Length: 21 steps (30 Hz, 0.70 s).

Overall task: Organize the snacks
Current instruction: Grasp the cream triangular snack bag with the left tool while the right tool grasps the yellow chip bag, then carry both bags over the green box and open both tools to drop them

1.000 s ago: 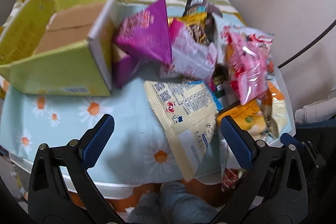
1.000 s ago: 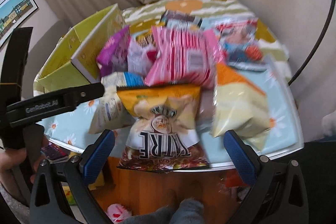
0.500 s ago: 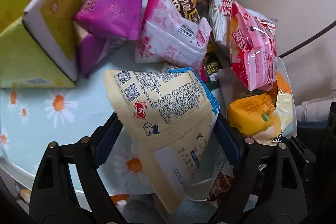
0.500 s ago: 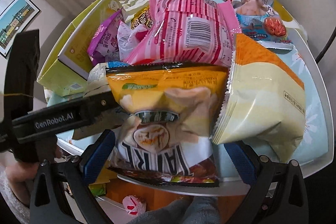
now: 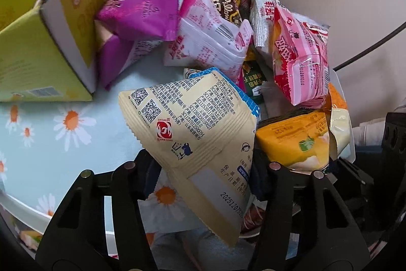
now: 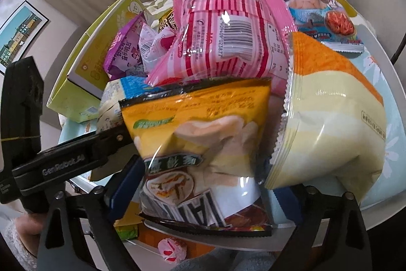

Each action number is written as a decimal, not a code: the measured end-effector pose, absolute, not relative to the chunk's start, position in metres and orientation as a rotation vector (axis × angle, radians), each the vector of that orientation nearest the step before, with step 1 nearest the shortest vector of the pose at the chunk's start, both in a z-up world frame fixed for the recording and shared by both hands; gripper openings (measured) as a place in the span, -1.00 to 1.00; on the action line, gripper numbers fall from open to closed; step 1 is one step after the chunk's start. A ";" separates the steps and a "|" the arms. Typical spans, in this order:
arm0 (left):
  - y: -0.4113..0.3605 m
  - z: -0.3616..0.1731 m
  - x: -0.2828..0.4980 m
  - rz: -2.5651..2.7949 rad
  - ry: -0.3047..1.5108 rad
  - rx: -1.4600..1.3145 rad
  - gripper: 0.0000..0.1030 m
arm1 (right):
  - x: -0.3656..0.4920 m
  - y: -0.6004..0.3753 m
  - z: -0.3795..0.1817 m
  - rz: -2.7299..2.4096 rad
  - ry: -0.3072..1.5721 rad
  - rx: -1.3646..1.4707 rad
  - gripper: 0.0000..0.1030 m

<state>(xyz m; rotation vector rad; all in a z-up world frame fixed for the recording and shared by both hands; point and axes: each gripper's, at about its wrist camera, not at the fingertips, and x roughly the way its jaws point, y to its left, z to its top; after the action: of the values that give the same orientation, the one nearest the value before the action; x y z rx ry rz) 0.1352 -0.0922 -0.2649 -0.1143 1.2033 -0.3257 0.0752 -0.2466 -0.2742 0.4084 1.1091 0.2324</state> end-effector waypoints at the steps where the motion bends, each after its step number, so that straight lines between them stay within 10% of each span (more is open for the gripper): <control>1: -0.088 -0.263 0.133 -0.321 1.199 -0.111 0.02 | 0.077 -0.245 -0.274 0.227 1.108 0.396 0.66; 7: -0.077 -0.258 0.123 -0.297 1.178 -0.089 0.02 | 0.081 -0.237 -0.268 0.236 1.104 0.359 0.15; 21: -0.044 -0.201 0.094 -0.223 1.083 -0.101 0.02 | 0.089 -0.214 -0.217 0.309 1.019 0.300 0.07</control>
<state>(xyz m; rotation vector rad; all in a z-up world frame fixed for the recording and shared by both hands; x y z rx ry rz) 0.0938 -0.0442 -0.2013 -0.1008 1.0830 -0.2230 0.0892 -0.2137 -0.2166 0.2998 1.0188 0.3090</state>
